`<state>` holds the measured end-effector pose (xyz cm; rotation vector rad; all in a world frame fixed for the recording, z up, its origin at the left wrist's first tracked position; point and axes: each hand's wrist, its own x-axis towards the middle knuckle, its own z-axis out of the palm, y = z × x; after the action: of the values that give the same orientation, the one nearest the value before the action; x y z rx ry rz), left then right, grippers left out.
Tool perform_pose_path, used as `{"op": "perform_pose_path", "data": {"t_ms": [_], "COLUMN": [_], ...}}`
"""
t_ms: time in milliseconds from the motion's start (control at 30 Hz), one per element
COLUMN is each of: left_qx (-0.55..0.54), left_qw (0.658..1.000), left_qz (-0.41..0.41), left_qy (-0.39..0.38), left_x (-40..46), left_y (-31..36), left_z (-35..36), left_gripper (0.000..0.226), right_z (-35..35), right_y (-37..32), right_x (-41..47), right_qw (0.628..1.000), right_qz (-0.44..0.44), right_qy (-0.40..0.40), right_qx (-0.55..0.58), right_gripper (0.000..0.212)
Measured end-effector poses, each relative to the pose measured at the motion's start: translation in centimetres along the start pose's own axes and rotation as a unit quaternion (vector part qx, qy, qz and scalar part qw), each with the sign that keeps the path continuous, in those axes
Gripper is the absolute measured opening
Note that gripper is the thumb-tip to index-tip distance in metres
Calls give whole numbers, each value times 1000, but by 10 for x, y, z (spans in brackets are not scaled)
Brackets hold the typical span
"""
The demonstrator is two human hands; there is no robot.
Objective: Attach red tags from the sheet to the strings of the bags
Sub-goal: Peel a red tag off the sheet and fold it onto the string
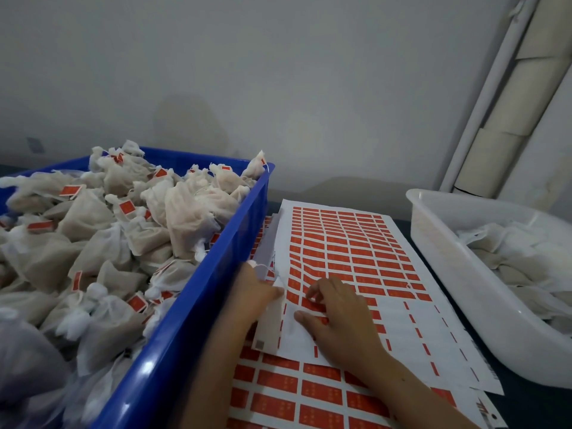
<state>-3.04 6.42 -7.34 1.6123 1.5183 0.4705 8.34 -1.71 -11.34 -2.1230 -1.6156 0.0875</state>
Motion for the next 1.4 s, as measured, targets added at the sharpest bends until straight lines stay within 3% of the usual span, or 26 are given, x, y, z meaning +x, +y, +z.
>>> {"op": "perform_pose_path", "data": {"t_ms": [267, 500, 767, 933, 1000, 1267, 1400], "left_qx": [4, -49, -22, -8, -6, 3, 16], "left_qw": [1000, 998, 998, 999, 999, 999, 998], "left_qz": [2, 26, 53, 46, 50, 51, 61], "left_qy": [5, -24, -9, 0, -3, -5, -1], "left_x": [0, 0, 0, 0, 0, 3, 5], "left_y": [-5, -2, -3, -2, -2, -5, -7], "left_z": [-2, 1, 7, 7, 7, 5, 6], "left_gripper": [62, 46, 53, 52, 51, 48, 58], "right_z": [1, 1, 9, 13, 14, 15, 11], "right_y": [3, -10, -15, -14, -11, -2, 3], "right_x": [-3, 0, 5, 7, 7, 10, 11], "right_qw": [998, 988, 989, 986, 981, 943, 911], "right_qz": [0, -52, -39, -4, 25, 110, 150], "right_qy": [25, 122, 131, 137, 136, 147, 186], "right_qx": [53, 77, 52, 91, 138, 278, 337], "right_gripper": [34, 19, 17, 6, 11, 16, 16]}}
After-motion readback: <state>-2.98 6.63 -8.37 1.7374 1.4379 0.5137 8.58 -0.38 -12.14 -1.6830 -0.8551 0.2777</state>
